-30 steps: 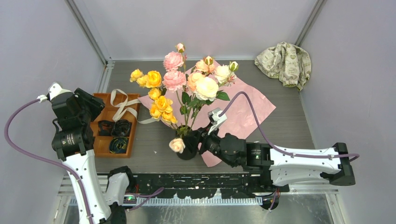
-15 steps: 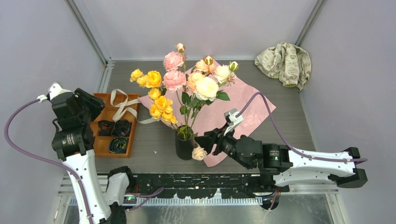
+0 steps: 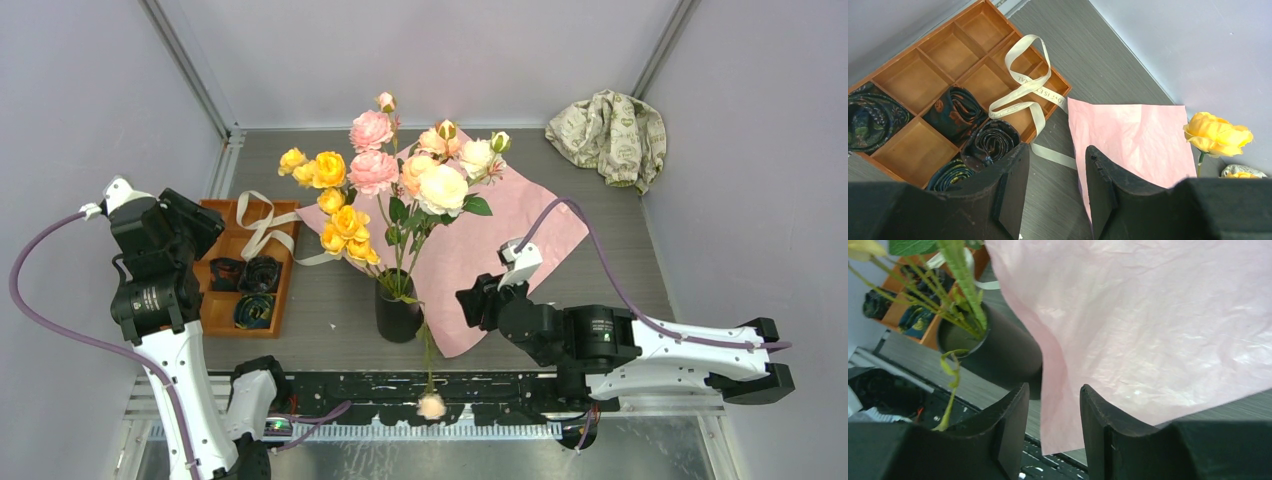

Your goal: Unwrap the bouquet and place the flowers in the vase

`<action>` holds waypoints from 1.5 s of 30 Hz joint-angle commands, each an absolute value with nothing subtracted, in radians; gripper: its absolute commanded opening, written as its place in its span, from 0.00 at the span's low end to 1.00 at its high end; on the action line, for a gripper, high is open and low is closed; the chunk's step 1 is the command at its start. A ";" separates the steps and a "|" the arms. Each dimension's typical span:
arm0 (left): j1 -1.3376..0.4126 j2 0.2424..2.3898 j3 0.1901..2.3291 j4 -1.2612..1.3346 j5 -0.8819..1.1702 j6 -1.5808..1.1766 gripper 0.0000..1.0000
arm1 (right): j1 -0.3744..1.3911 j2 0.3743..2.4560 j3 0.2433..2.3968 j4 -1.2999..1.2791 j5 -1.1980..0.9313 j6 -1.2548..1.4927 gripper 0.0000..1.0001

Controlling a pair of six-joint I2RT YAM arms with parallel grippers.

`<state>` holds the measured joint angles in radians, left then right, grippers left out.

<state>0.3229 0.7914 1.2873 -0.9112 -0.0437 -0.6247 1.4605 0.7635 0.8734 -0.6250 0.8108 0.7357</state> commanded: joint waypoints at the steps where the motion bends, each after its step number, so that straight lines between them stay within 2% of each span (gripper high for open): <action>1: 0.328 0.778 1.331 -0.906 -0.037 -0.626 0.47 | 1.467 0.746 0.956 -0.770 0.963 0.819 0.47; 15: 0.328 0.770 1.334 -0.913 -0.033 -0.627 0.47 | 1.466 0.707 1.044 -0.851 1.175 0.795 0.57; 20: 0.327 0.768 1.350 -0.924 -0.030 -0.628 0.47 | 1.465 0.774 1.197 -0.866 1.333 0.676 0.59; 27: 0.328 0.764 1.421 -0.965 -0.040 -0.610 0.49 | 1.466 0.811 1.301 -0.724 1.484 0.449 0.61; 36: 0.327 0.768 1.551 -1.024 -0.033 -0.596 0.52 | 1.466 0.707 1.312 -0.633 1.548 0.326 0.61; 45: 0.328 0.772 1.547 -1.025 -0.027 -0.601 0.53 | 1.466 0.646 1.290 -0.644 1.560 0.331 0.61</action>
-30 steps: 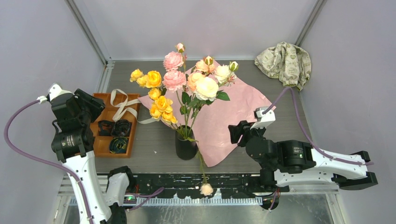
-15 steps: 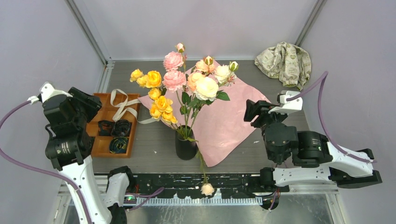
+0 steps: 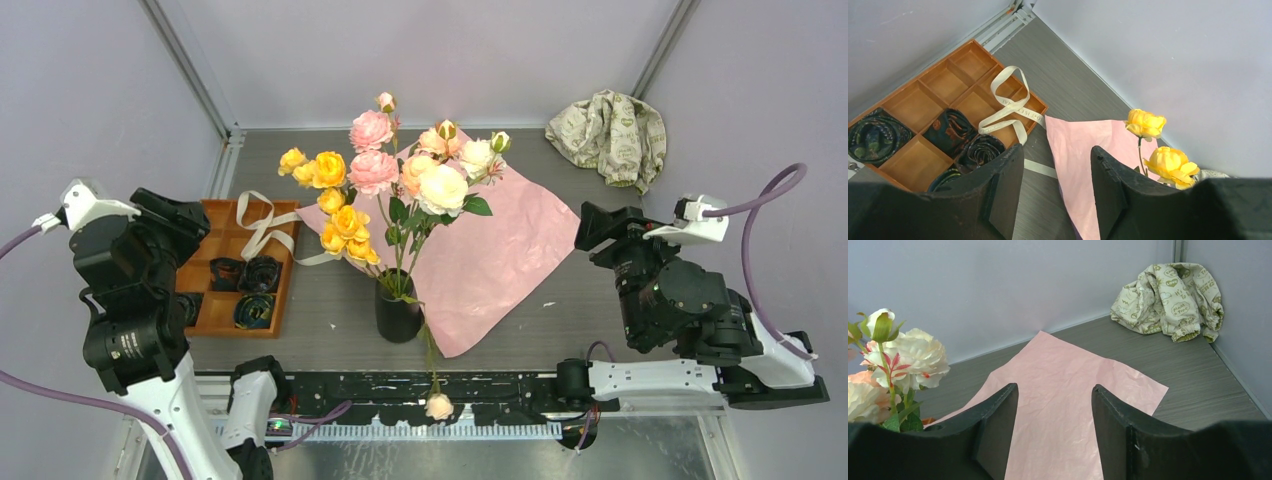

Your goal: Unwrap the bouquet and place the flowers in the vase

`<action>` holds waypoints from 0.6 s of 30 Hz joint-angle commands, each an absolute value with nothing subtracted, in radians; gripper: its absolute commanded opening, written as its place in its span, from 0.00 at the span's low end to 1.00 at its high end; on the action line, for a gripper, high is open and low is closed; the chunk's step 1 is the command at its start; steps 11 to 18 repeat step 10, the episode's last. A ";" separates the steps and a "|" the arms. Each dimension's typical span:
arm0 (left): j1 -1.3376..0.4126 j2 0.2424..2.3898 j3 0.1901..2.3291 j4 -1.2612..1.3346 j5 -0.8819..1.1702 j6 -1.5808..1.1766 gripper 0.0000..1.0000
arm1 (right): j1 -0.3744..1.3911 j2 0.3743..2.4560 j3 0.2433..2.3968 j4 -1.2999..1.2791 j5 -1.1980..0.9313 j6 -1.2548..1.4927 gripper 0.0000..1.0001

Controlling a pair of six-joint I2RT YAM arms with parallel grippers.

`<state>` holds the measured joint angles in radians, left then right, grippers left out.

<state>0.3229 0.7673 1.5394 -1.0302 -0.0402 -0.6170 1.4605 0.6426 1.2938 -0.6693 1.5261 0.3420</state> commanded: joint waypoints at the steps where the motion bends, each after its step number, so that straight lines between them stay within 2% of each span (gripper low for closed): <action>1: 0.328 0.771 1.545 -1.025 -0.028 -0.601 0.53 | 1.466 0.646 1.291 -0.652 1.563 0.334 0.61; 6: 0.328 0.769 1.547 -1.025 -0.032 -0.599 0.53 | 1.466 0.664 1.287 -0.691 1.591 0.340 0.56; 10: 0.328 0.772 1.552 -1.026 -0.036 -0.598 0.54 | 1.466 0.648 1.301 -0.796 1.587 0.474 0.60; 18: 0.328 0.772 1.552 -1.026 -0.036 -0.598 0.54 | 1.466 0.648 1.301 -0.796 1.587 0.474 0.60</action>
